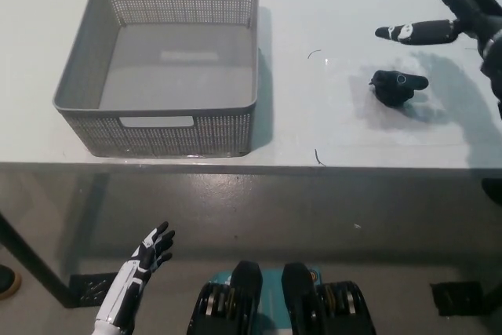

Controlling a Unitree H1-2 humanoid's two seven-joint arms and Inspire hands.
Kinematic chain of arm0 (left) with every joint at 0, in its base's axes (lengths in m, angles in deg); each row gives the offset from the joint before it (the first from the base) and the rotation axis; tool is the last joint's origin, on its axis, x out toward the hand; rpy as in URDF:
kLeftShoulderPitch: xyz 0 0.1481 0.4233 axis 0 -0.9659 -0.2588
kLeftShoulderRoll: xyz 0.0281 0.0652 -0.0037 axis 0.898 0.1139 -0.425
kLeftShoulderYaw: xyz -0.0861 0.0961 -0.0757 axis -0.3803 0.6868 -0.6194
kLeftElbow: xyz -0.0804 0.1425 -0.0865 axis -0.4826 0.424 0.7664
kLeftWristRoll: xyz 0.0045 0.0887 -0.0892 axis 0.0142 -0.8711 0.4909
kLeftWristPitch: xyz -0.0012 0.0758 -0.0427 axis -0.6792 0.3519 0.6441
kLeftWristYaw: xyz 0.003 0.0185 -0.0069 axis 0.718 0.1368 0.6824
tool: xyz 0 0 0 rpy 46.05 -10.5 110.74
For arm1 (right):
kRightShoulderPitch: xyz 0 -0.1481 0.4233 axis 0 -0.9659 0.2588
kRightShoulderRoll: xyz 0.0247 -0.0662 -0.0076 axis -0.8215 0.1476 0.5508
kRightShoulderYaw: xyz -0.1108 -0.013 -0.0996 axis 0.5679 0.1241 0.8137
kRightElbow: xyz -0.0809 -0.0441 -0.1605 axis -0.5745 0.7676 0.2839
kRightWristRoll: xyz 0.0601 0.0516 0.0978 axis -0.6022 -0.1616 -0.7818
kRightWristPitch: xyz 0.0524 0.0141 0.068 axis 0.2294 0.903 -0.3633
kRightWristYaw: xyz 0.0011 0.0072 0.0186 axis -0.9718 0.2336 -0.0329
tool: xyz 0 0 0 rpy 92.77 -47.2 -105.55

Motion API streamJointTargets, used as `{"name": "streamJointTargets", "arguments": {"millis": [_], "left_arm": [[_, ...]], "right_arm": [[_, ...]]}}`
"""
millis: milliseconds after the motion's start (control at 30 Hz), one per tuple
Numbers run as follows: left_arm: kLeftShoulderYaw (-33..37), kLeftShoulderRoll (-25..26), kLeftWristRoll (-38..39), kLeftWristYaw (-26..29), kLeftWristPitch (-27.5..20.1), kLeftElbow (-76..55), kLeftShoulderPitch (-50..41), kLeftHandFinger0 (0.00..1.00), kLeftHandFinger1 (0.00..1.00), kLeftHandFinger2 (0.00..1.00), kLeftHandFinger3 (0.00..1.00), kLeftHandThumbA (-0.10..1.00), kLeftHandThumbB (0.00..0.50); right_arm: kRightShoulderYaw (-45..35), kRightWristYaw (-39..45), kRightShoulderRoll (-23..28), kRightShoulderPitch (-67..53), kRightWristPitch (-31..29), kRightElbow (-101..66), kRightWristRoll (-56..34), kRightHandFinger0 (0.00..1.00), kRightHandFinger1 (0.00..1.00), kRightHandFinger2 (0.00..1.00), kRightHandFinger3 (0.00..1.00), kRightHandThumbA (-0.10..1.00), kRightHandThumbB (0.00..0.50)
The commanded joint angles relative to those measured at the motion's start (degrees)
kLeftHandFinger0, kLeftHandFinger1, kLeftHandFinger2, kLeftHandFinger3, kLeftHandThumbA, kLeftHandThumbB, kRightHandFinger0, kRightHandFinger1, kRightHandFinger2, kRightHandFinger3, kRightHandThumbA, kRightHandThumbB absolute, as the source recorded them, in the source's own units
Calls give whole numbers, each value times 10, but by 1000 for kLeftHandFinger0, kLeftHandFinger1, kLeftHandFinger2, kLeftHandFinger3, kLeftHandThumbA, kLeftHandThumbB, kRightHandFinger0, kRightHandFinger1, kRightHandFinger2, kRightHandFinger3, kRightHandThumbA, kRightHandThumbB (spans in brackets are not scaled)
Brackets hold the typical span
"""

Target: Use the right hand to pick up a webcam and put it into a container on the left side

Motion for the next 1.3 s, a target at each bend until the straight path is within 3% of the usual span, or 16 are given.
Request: {"name": "streamJointTargets", "arguments": {"millis": [0,200,300,400,600,733,900,1167,1200,1267], "left_arm": [[-3,5,2,-3,-34,-15,0,1000,1000,1000,1000,1000,194],[-2,6,3,-6,-32,-17,0,1000,1000,1000,1000,1000,213],[-3,6,4,-6,-31,-18,2,1000,1000,1000,1000,1000,204],[-3,6,3,-5,-28,-19,3,1000,1000,1000,1000,1000,201],[-3,7,1,-4,-32,-15,7,1000,1000,1000,1000,1000,202],[-3,7,0,-3,-32,-15,7,1000,1000,1000,1000,1000,222],[-3,8,2,-5,-29,-15,9,1000,1000,1000,1000,1000,209],[-5,8,2,-4,-33,-13,12,1000,1000,1000,1000,1000,209],[-6,8,4,-4,-32,-12,12,1000,1000,1000,1000,1000,210],[-7,7,9,-5,-28,-13,12,1000,1000,1000,1000,1000,214]], "right_arm": [[25,-14,-23,122,-74,156,23,1000,1000,1000,1000,1000,500],[34,-32,-47,145,-104,274,13,1000,1000,1000,1000,1000,500],[33,-38,-54,146,-122,299,8,1000,1000,1000,1000,1000,457],[23,-51,-70,151,-138,349,-3,1000,1000,1000,1000,1000,499],[21,-54,-81,139,-140,350,-4,1000,1000,1000,1000,946,473],[37,-50,-84,134,-148,354,11,1000,1000,1000,1000,987,490],[42,-54,-87,128,-158,377,11,1000,1000,1000,1000,965,499],[57,-67,-100,118,-174,440,19,1000,1000,1000,1000,928,500],[58,-69,-101,117,-176,445,18,1000,1000,1000,1000,863,500],[57,-68,-103,112,-175,453,14,1000,1000,1000,1000,908,500]]}}
